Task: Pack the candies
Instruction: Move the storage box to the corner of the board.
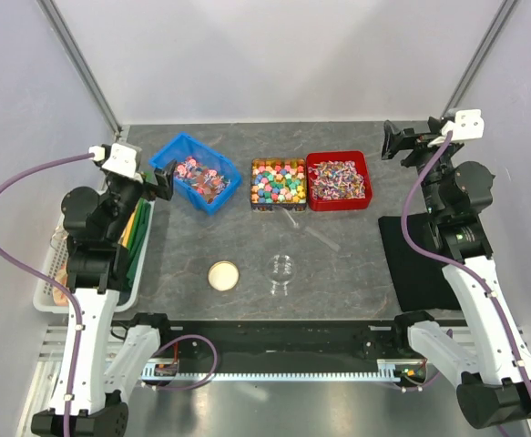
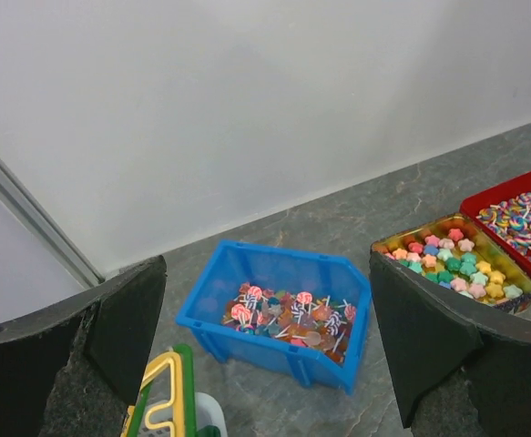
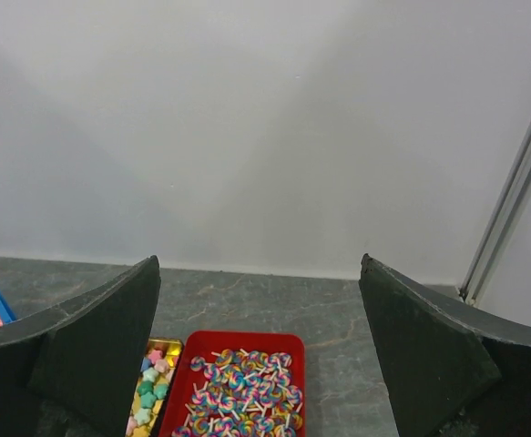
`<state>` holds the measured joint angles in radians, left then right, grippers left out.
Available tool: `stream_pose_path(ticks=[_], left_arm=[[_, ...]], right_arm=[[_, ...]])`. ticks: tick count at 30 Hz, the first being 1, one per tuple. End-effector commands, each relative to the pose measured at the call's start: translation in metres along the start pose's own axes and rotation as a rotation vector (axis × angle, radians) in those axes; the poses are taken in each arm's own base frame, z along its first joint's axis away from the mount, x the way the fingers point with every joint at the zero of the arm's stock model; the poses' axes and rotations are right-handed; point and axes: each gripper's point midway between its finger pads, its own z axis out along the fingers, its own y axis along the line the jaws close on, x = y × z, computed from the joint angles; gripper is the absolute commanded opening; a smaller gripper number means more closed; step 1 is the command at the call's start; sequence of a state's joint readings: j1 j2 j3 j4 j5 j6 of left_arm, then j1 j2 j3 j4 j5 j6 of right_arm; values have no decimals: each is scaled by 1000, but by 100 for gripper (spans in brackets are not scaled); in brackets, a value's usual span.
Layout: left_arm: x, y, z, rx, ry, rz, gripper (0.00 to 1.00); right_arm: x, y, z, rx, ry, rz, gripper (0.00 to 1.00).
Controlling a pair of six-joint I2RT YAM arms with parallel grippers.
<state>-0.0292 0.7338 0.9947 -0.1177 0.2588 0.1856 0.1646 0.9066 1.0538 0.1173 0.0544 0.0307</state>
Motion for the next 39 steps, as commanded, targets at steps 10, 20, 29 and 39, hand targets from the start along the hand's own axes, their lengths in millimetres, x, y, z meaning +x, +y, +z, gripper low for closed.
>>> stream_pose_path(ticks=[10, 20, 29, 39], left_arm=[[8, -10, 7, 62, 16, -20, 100], [73, -37, 74, 205, 251, 136, 100], [140, -69, 149, 248, 397, 359, 100], [245, -102, 188, 367, 629, 383, 93]], right_arm=[[-3, 20, 2, -127, -7, -78, 98], [88, 54, 34, -358, 372, -111, 98], [138, 70, 39, -397, 504, -167, 98], [141, 76, 31, -397, 499, -222, 98]])
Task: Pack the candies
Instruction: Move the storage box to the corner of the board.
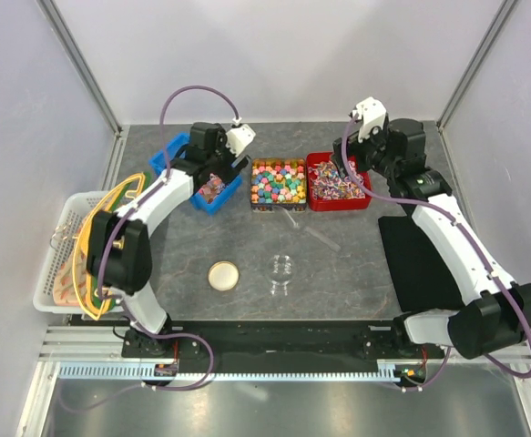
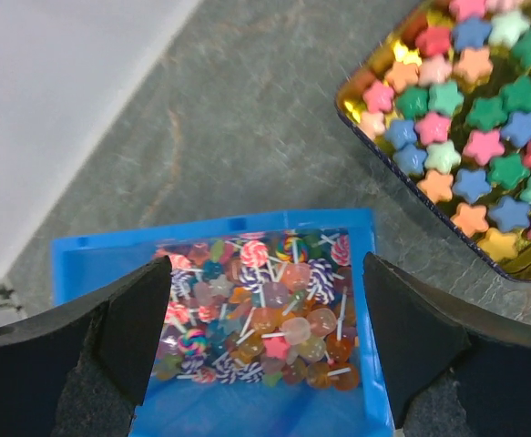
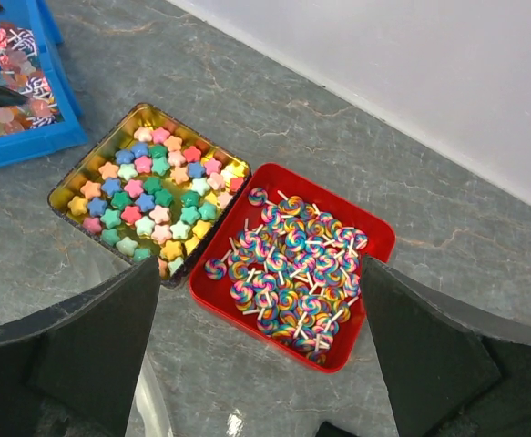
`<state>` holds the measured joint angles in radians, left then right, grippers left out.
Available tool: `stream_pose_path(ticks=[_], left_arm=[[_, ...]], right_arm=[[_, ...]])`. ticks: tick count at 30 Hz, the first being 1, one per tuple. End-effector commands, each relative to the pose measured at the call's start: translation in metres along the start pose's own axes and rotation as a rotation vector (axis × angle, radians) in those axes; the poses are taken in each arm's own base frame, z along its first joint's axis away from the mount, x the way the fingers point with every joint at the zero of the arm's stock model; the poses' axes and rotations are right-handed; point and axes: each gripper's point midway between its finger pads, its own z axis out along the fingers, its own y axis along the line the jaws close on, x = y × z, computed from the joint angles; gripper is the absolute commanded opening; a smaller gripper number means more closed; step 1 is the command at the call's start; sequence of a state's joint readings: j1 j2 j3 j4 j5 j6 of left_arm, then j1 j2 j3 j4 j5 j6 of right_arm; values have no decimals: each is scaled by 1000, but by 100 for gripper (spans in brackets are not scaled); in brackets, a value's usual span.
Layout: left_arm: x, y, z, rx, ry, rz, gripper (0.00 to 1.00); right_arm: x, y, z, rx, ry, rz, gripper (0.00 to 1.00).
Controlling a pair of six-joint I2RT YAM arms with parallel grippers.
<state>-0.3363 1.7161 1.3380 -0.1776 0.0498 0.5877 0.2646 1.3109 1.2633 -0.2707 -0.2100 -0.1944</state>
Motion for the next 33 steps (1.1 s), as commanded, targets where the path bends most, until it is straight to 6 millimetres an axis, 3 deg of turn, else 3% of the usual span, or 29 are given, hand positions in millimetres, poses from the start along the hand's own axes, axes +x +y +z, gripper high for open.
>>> stream_pose_path(ticks=[1, 5, 12, 20, 21, 25, 27, 33], left_arm=[[9, 0, 19, 19, 60, 27, 93], [32, -20, 36, 90, 120, 12, 93], [68, -44, 44, 166, 207, -28, 90], [110, -52, 54, 220, 298, -61, 72], [114, -49, 55, 217, 305, -64, 64], [127, -40, 61, 205, 330, -55, 47], [129, -27, 65, 181, 336, -47, 43], [148, 19, 80, 94, 384, -60, 43]], right_arm=[[-18, -1, -11, 32, -53, -61, 98], [-14, 1, -9, 45, -43, -84, 98], [-9, 6, -3, 66, -25, -123, 98], [-8, 16, 2, 67, -15, -160, 98], [-7, 16, 3, 69, -13, -162, 98], [-4, 16, 6, 70, -5, -161, 98], [-3, 17, 6, 68, -4, -156, 98], [-2, 17, 7, 71, -2, -156, 98]])
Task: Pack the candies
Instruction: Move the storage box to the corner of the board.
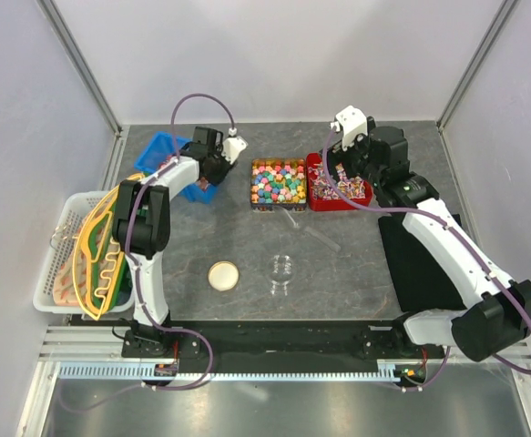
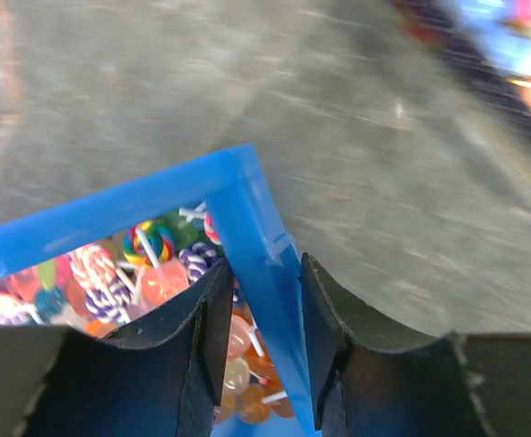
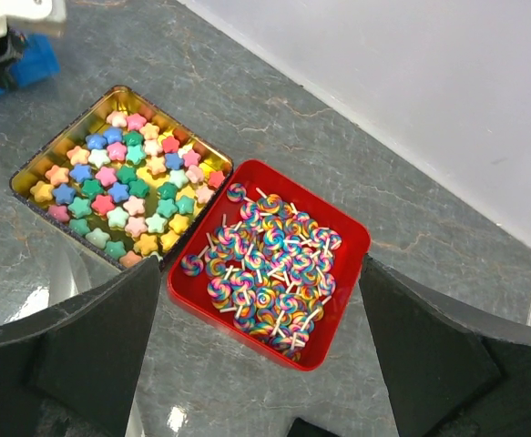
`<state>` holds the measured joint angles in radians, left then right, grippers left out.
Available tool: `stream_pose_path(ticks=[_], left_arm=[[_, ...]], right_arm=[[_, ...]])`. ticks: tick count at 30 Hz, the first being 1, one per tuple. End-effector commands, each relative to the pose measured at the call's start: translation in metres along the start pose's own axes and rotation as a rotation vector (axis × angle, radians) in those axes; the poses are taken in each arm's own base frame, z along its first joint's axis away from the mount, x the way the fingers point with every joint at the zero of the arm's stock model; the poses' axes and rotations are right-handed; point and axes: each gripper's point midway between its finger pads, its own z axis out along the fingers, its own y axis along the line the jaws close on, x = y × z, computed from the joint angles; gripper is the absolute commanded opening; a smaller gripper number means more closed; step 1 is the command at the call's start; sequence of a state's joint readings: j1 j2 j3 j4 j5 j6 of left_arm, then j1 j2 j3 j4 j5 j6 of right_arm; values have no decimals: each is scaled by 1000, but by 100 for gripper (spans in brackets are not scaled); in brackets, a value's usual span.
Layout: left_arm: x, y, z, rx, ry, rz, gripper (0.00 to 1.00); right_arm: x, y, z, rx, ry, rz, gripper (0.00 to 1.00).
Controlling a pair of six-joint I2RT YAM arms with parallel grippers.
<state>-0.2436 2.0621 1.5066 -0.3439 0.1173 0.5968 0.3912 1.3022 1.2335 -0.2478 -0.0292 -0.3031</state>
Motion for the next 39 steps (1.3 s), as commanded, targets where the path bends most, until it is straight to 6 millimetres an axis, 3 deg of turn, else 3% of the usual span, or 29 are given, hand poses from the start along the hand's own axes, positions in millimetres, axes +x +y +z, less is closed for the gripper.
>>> stream_pose_path(ticks=[1, 2, 7, 8, 10, 11, 13, 14, 16, 17, 20, 25, 26, 33, 36, 37, 38, 39], left_arm=[[34, 55, 9, -107, 105, -9, 42], [27, 69, 7, -134, 90, -10, 42], [44, 112, 20, -219, 138, -35, 43], [37, 124, 20, -248, 128, -34, 44], [48, 134, 30, -274, 168, -31, 44], [40, 145, 28, -302, 154, -28, 44], [45, 148, 37, -306, 175, -29, 46], [38, 152, 35, -313, 159, -32, 52], [23, 147, 30, -281, 109, -56, 65], [19, 144, 27, -267, 92, -65, 81], [-13, 132, 10, -227, -5, -93, 96], [-54, 111, -17, -182, -102, -99, 99], [-71, 104, -32, -177, -138, -86, 99], [-125, 30, -72, 7, -292, -68, 100], [-128, -8, -79, 118, -306, -76, 100], [-122, -19, -78, 144, -292, -79, 100], [-122, -27, -79, 164, -293, -77, 100], [-121, -32, -80, 179, -297, -77, 100]], right_arm=[[-3, -1, 3, 13, -19, -6, 98], [-4, -1, 3, 13, -20, -5, 98], [-1, 2, 6, 4, -12, 1, 98], [-1, 2, 6, 5, -13, 1, 98], [0, 3, 6, 1, -11, 3, 98], [-1, 3, 6, 0, -13, 3, 98], [1, 3, 7, -2, -9, 4, 98], [1, 3, 7, -2, -9, 3, 98], [1, 3, 7, -1, -7, 1, 98], [1, 3, 7, 3, -8, -1, 98], [3, 3, 9, 0, -2, -2, 98], [4, 5, 11, 0, 3, -6, 98], [5, 5, 11, 1, 6, -6, 98], [13, 8, 16, -10, 30, -21, 98], [28, 16, 24, -61, 94, -47, 98], [22, 21, 25, -101, 91, -61, 97], [43, 31, 29, -158, 168, -80, 95], [51, 37, 29, -204, 194, -98, 92]])
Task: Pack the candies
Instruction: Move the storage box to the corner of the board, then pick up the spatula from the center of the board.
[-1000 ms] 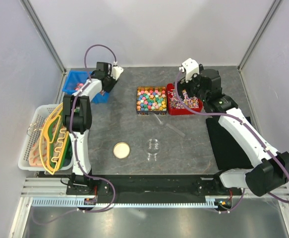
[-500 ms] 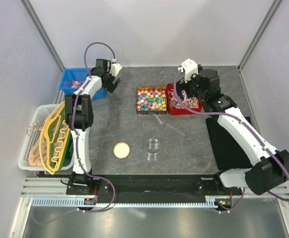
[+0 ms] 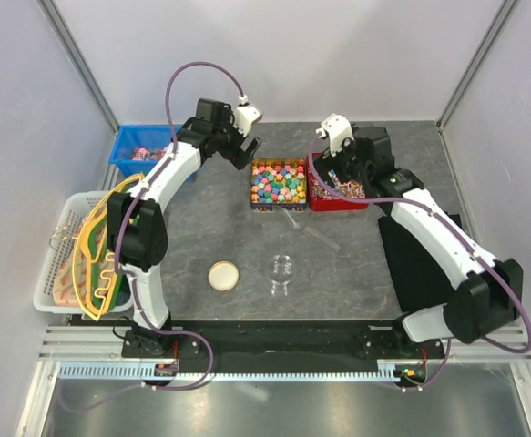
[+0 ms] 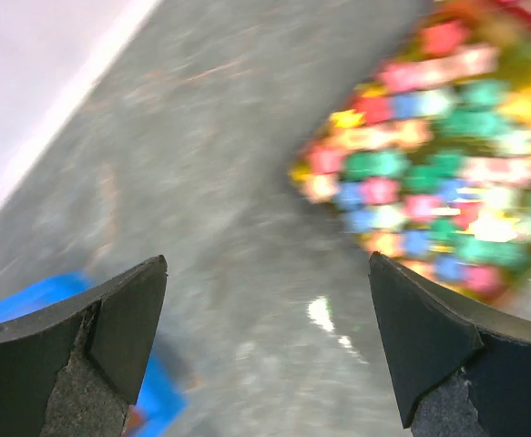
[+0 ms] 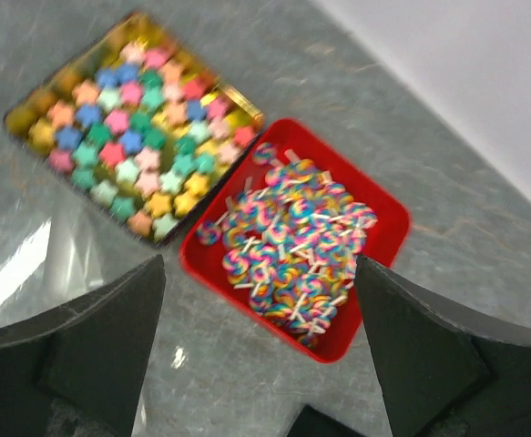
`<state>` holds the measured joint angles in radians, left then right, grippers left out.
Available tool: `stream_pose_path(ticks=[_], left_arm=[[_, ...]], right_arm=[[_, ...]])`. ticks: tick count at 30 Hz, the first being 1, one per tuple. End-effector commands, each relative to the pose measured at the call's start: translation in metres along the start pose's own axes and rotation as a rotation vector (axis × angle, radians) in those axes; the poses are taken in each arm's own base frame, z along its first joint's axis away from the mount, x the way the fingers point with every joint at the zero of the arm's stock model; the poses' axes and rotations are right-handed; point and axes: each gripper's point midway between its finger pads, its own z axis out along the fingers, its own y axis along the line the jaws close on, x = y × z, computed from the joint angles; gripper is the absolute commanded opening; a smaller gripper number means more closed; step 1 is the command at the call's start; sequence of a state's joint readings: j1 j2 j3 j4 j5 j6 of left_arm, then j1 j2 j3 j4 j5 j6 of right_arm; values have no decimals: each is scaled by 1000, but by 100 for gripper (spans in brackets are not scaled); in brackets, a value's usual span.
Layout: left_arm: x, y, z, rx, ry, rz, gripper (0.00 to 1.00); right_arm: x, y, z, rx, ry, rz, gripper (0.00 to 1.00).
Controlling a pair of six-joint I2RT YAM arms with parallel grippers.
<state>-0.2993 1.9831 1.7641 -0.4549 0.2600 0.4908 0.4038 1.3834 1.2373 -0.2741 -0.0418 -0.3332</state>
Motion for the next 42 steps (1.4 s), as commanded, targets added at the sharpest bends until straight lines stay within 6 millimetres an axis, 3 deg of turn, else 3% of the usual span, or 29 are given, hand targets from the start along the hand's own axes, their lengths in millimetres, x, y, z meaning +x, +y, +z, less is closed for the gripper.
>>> stream_pose_path(ticks=[1, 4, 6, 13, 16, 20, 22, 26, 32, 37, 38, 42], left_arm=[[5, -41, -12, 139, -16, -79, 100], [12, -52, -17, 171, -12, -90, 100], [21, -58, -20, 185, -1, -99, 100], [31, -77, -51, 208, -24, -56, 100], [36, -81, -60, 204, -21, -55, 100], [42, -94, -71, 234, -29, -58, 100], [47, -102, -75, 256, -29, -62, 100], [59, -117, -73, 295, -10, -70, 100], [90, -155, -64, 386, 47, -51, 100], [97, -171, -63, 433, 47, -47, 100], [98, -176, -64, 450, 45, -46, 100], [97, -184, -67, 469, 24, -29, 100]], right_arm=[[29, 34, 12, -220, 114, -73, 90], [67, 52, 17, -380, 187, -46, 84], [77, 57, 18, -461, 181, -28, 76], [138, 88, 14, -776, 312, -15, 74], [152, 105, 11, -880, 350, -16, 75], [168, 119, 18, -873, 389, -51, 79], [173, 117, 29, -818, 400, -34, 79], [179, 117, 38, -788, 411, -35, 80], [188, 129, 46, -747, 449, -62, 79], [205, 128, 57, -700, 498, -60, 70], [207, 129, 58, -692, 506, -59, 62], [213, 124, 65, -647, 520, -54, 49]])
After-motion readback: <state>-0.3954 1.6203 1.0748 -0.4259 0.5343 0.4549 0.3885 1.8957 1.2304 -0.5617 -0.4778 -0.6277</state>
